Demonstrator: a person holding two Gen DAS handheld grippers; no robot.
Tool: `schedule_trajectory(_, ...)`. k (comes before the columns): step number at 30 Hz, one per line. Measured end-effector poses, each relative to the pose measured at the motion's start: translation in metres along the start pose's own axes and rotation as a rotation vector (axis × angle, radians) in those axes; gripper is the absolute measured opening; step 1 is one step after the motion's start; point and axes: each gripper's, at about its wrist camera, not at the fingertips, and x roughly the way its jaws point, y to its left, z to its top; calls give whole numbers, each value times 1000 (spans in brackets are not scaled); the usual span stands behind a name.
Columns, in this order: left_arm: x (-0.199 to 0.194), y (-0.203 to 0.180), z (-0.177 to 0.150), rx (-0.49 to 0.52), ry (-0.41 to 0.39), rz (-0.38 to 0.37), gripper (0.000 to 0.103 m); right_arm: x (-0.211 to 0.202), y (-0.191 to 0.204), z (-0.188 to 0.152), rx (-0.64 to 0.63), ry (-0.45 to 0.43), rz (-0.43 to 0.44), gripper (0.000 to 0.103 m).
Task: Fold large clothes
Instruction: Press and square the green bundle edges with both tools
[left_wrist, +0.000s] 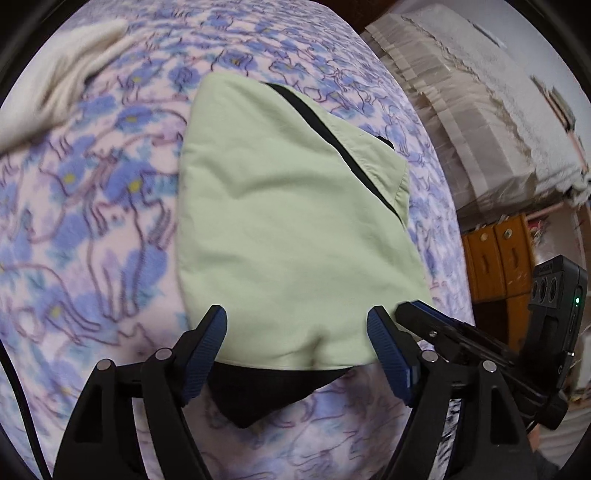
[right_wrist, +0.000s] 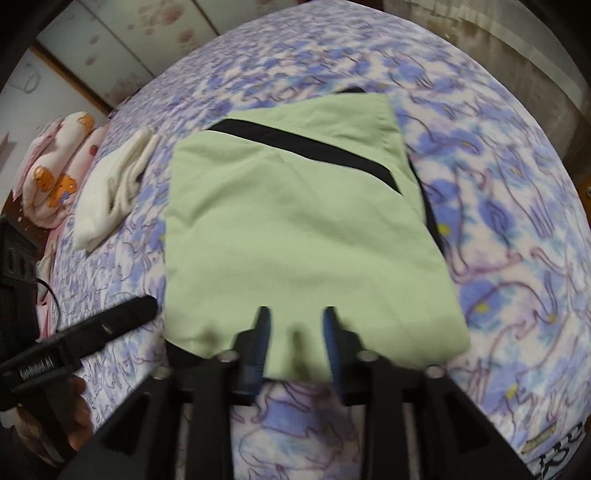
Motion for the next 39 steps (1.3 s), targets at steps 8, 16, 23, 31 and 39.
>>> schedule_trajectory(8, 23, 14, -3, -46, -51, -6, 78, 35, 12, 16, -65, 2, 47, 32)
schedule_trajectory(16, 36, 15, 3, 61, -90, 69, 79, 51, -38, 26, -80, -37, -226, 30)
schedule_trajectory(23, 39, 16, 11, 82, -83, 76, 79, 46, -60, 26, -50, -14, -198, 16)
schedule_trajectory(31, 40, 16, 12, 82, -78, 79, 79, 49, -60, 26, -23, -19, -180, 28)
schedule_trajectory(39, 34, 23, 16, -8, -36, 54, 79, 40, -56, 23, 15, -20, -112, 30)
